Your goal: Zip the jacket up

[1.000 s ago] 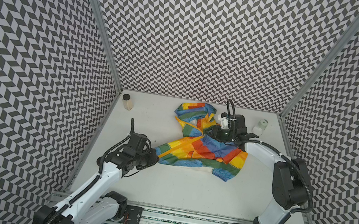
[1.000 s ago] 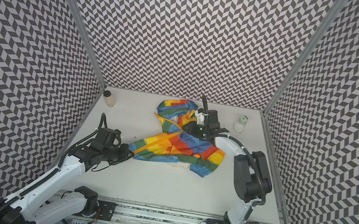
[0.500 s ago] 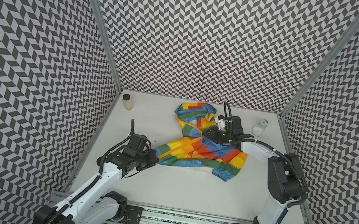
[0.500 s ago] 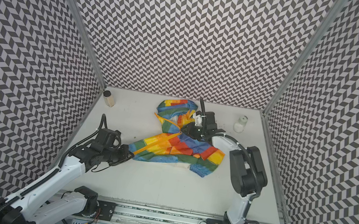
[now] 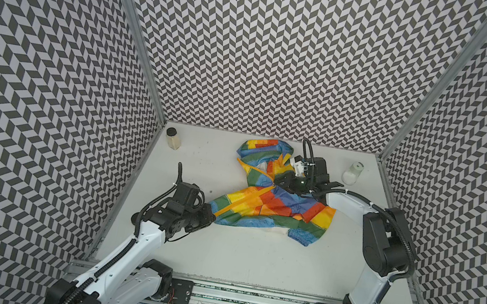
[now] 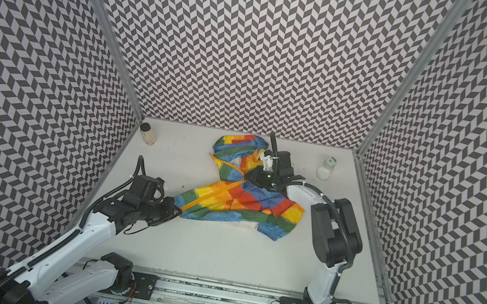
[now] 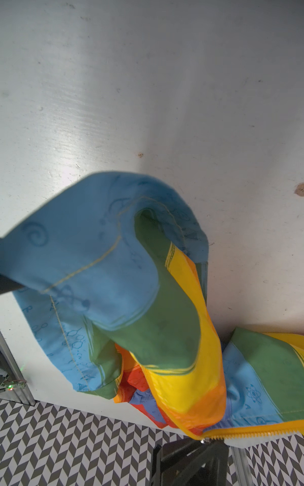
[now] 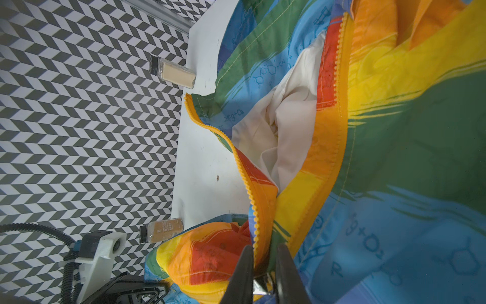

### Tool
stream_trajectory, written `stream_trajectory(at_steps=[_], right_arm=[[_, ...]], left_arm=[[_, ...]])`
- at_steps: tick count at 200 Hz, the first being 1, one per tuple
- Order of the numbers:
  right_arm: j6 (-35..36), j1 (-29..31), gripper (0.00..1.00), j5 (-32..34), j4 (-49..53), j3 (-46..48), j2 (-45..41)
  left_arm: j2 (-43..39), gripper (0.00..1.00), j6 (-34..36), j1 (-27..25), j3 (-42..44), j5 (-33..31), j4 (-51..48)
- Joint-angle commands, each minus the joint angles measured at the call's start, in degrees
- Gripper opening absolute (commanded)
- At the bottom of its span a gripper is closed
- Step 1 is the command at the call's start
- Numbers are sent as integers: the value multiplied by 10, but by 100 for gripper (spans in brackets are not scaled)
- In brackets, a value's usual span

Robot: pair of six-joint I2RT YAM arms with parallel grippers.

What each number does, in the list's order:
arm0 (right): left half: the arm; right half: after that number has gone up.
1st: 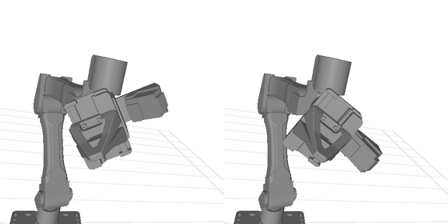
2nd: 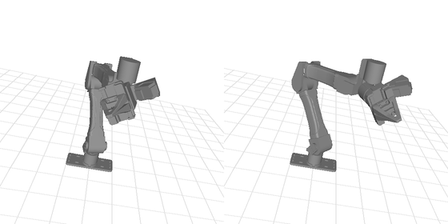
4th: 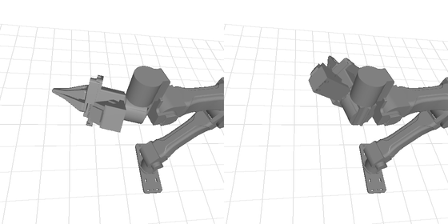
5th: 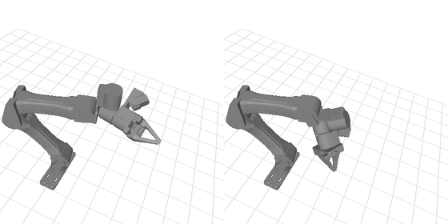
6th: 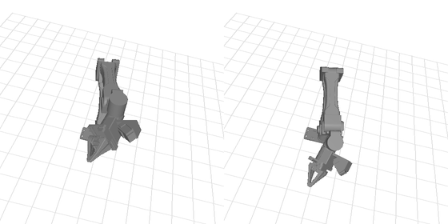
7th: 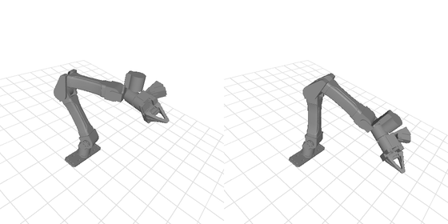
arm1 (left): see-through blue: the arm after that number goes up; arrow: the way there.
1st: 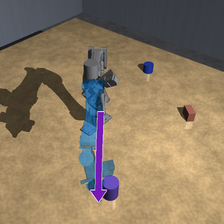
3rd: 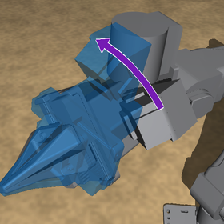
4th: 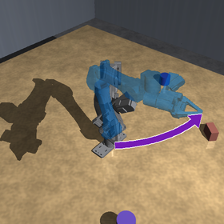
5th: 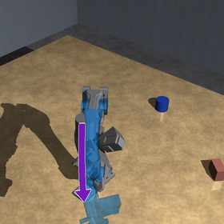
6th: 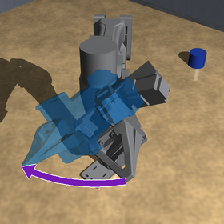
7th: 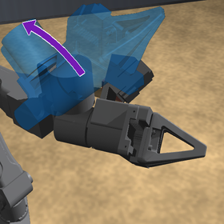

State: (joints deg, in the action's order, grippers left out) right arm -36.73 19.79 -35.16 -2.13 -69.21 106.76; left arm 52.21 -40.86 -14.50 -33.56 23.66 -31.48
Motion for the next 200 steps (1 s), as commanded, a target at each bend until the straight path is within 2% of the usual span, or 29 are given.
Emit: stream_trajectory(at_steps=[1, 141, 167, 188, 200], right_arm=[[5, 6, 15, -4, -18, 0, -22], [17, 10, 13, 3, -4, 7, -26], [24, 11, 8, 8, 0, 7, -29], [31, 12, 0, 13, 6, 7, -33], [37, 12, 0, 18, 8, 8, -37]], left_arm=[[-7, 0, -4, 4, 5, 0, 5], [-10, 0, -6, 4, 8, 3, 8], [-9, 0, -7, 4, 10, 3, 9], [-9, 0, -7, 4, 8, 4, 9], [-10, 0, -8, 4, 6, 5, 10]])
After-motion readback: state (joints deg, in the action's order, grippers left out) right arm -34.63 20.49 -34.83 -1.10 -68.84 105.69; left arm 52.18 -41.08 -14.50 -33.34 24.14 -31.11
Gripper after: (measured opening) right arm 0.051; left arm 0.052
